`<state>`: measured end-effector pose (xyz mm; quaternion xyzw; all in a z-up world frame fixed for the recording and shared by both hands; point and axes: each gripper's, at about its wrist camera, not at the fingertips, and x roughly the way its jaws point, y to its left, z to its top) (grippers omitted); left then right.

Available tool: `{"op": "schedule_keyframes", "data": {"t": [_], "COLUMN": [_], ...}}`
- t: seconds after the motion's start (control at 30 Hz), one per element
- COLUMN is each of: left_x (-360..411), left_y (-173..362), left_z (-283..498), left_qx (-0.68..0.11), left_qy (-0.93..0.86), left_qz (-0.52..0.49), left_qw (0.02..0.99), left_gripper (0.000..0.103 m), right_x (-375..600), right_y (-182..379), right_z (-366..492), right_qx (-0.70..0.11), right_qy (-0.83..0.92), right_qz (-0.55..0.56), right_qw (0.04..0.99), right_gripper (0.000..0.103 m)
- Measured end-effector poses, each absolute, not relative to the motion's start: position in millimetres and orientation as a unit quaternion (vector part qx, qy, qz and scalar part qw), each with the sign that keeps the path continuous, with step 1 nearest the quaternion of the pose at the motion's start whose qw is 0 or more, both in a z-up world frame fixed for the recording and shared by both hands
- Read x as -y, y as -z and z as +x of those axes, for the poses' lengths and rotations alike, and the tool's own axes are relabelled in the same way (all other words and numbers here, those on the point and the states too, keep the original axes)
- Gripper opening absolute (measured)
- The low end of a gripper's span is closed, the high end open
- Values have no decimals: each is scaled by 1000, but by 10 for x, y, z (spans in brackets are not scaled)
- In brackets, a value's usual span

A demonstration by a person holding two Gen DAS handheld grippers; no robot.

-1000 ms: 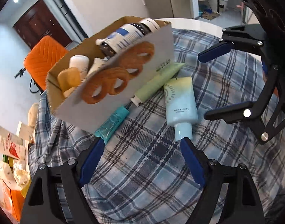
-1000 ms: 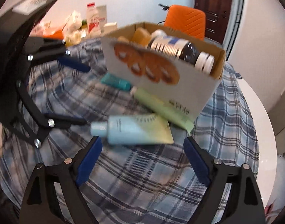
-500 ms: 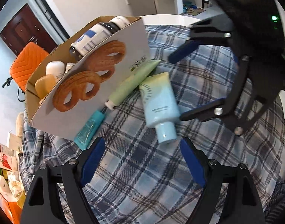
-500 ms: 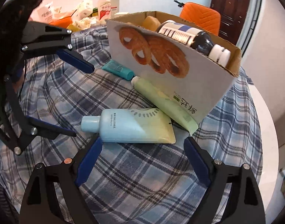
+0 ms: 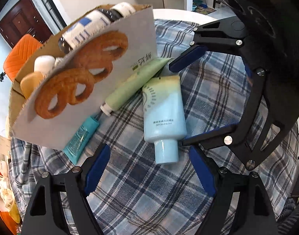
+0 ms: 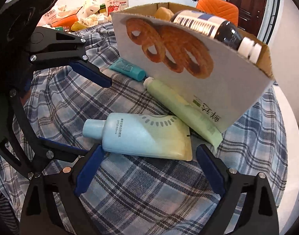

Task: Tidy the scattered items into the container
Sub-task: 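Move the right gripper toward the light blue tube, then lower the right gripper around the light blue tube to grasp it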

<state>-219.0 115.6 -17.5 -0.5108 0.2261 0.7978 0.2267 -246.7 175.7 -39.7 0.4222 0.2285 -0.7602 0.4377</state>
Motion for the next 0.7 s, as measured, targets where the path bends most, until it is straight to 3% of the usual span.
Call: {"op": "schedule_keyframes", "data": {"t": [0.17,0.2,0.3,0.7], "left_x": [-1141,-1140,-1137,-960], "left_y": [172,163,130,-123], "left_z": [-2191,-2187,-2166,-2076], "left_qx": [-222,-221,-221,-185], "left_qy": [-801,-802,-803,-808], "left_qz": [-506,-505,-503,-503], "left_qw": [229,230,231,244], "left_gripper": [85,82,75,75], "right_x": [-1801,-1818,-1845,-1998], "right_y": [383,377,356,184], "right_z": [-2497,-2497,-2454,-2230], "right_qx": [-210,-204,-205,-191], "right_qy": [765,767,772,792], "right_qz": [421,420,411,383], "right_qw": [440,440,439,434], "right_gripper": [94,90,90,88]}}
